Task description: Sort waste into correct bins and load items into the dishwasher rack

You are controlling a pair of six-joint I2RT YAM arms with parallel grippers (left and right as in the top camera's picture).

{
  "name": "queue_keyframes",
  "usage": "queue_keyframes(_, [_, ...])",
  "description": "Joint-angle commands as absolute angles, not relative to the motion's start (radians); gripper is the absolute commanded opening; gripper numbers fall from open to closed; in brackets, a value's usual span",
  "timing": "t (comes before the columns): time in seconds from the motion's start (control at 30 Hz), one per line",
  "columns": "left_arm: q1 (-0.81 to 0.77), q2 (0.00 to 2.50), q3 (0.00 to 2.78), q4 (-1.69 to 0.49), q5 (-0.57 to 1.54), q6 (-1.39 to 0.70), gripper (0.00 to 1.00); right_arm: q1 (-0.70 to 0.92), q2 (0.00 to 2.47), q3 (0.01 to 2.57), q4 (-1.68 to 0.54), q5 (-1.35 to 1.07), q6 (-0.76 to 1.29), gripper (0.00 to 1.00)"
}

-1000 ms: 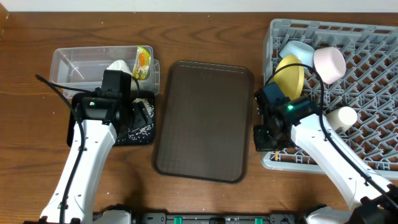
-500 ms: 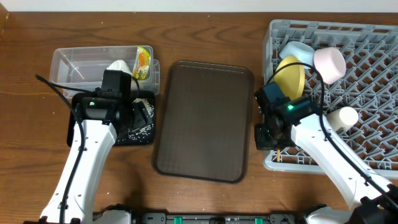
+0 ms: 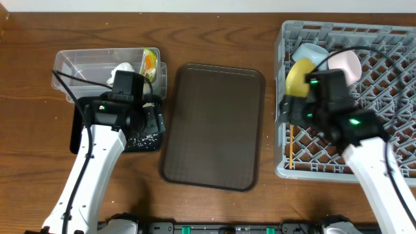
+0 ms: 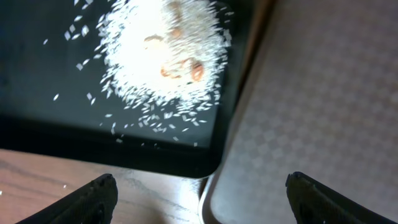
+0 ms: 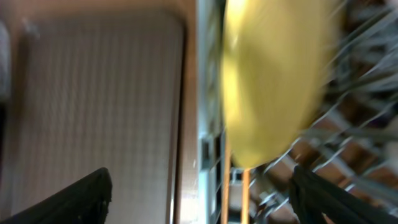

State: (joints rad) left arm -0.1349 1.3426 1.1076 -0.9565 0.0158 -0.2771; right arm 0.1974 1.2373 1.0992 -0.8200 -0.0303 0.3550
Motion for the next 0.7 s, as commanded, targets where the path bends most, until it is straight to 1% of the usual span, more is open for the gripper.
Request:
queue_keyframes(0.0, [-0.139,1.345,1.141,-0.965,0.036,-0.236,0.89,0.118,1.185,1.119,-0.811,-0.022,0.279,0.92])
queue_keyframes(0.1, [-0.139,1.347,1.141,-1.004,0.076,-0.236,0.9,0.027,1.174,1.119,-0.828,-0.028,0.279,0.93])
queue_keyframes(0.27, [-0.136,1.345,1.141,-1.109,0.075,-0.236,0.89,-0.064,1.176,1.119,-0.97,-0.023,0.279,0.97])
queue_keyframes(0.3, [-0.136,1.345,1.14,-1.123,0.075,-0.236,0.89,-0.067,1.176,1.118,-0.987,-0.023,0.279,0.99])
queue_keyframes(0.47, [-0.136,1.283,1.091,-1.153,0.073,-0.237,0.9,-0.056,1.157,1.097,-1.06,-0.012,0.279,0.99])
queue_keyframes(0.57, [-0.136,1.182,1.028,-1.106,0.07,-0.241,0.9,-0.03,1.11,1.052,-1.06,-0.012,0.272,0.99])
queue_keyframes(0.67, [-0.136,1.024,0.945,-1.037,0.071,-0.236,0.9,0.012,1.021,0.976,-1.008,-0.005,0.271,0.99])
